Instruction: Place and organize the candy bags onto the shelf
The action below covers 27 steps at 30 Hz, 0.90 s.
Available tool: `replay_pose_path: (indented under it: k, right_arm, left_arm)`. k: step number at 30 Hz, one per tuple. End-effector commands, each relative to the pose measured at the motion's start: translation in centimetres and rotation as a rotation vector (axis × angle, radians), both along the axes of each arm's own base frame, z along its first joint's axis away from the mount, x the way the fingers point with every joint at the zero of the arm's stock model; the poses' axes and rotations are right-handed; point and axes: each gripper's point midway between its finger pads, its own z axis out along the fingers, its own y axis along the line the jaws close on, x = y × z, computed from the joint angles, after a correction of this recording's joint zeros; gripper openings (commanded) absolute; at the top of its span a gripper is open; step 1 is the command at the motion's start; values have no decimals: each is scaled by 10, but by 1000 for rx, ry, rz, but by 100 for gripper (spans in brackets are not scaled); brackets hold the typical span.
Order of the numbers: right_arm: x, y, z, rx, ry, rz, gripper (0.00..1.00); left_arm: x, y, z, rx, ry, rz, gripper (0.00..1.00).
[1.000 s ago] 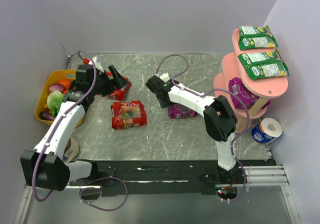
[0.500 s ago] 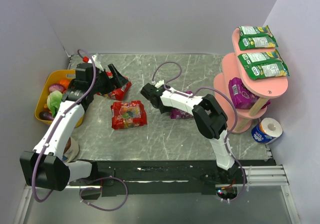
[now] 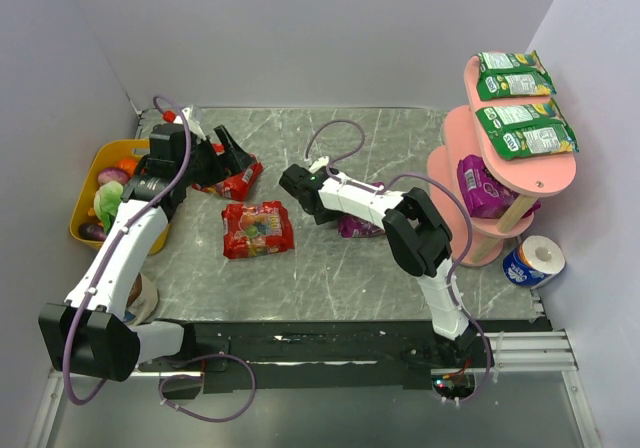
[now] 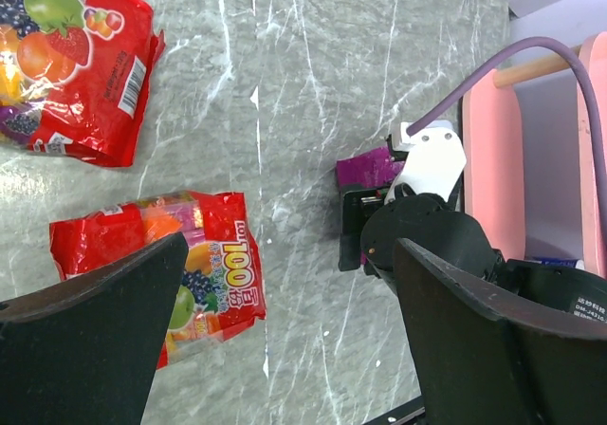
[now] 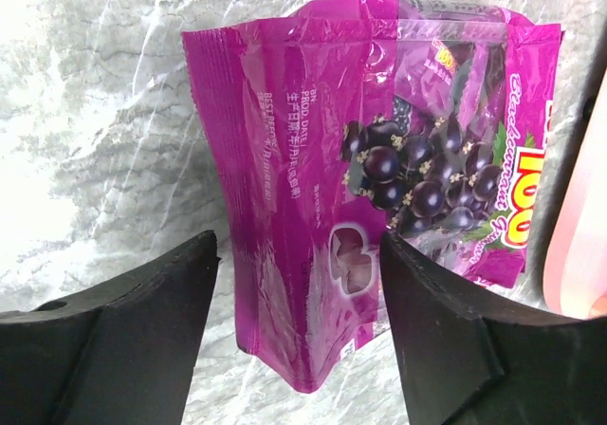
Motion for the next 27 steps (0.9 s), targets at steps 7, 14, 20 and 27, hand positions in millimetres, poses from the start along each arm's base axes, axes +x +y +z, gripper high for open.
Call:
replay_pose_path:
  k: [7, 14, 20, 27]
  right_arm:
    - [15, 16, -5, 49, -29, 18, 76]
    - [18, 15, -4, 71, -37, 13, 58]
    - [21, 19, 3, 90, -54, 29, 50]
    - [22, 20, 3, 82, -53, 29, 9]
  left_arm:
    - [5, 4, 22, 19, -66, 14, 96]
    - [5, 6, 29, 29, -78, 25, 96]
    - [6, 8, 33, 30, -92, 32, 96]
    - [6, 8, 31, 35, -86, 33, 96]
